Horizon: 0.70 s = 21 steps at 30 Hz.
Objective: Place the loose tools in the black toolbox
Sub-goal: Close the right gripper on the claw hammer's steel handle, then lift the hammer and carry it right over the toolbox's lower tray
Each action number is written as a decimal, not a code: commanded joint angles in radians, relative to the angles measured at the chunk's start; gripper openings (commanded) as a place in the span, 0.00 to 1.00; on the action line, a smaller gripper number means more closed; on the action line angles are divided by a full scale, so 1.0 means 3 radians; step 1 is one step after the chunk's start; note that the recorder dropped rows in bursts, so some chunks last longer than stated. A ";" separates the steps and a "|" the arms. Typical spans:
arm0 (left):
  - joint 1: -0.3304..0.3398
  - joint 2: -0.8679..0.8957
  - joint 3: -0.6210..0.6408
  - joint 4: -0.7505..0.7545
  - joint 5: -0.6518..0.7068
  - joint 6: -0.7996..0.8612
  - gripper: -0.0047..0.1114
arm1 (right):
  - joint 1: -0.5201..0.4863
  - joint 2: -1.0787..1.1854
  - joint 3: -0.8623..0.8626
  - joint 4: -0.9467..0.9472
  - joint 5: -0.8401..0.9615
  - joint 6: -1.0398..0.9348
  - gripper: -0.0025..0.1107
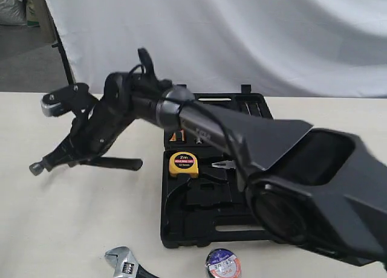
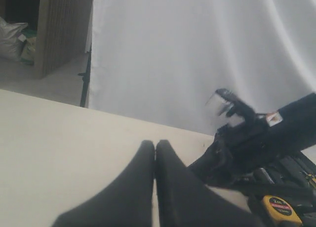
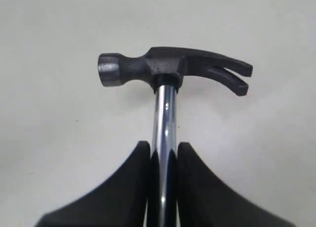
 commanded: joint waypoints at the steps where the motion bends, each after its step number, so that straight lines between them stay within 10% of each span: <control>1: 0.0084 -0.0011 -0.0009 0.0015 -0.0024 -0.0016 0.05 | -0.0187 -0.0554 -0.0031 0.0056 0.0407 -0.0118 0.02; 12: 0.0084 -0.0011 -0.0009 0.0015 -0.0024 -0.0016 0.05 | -0.0736 -0.1005 0.0341 0.0224 0.1311 -0.0594 0.02; 21: 0.0084 -0.0011 -0.0009 0.0015 -0.0024 -0.0016 0.05 | -0.1599 -0.1694 0.1881 0.2144 0.1311 -0.2587 0.02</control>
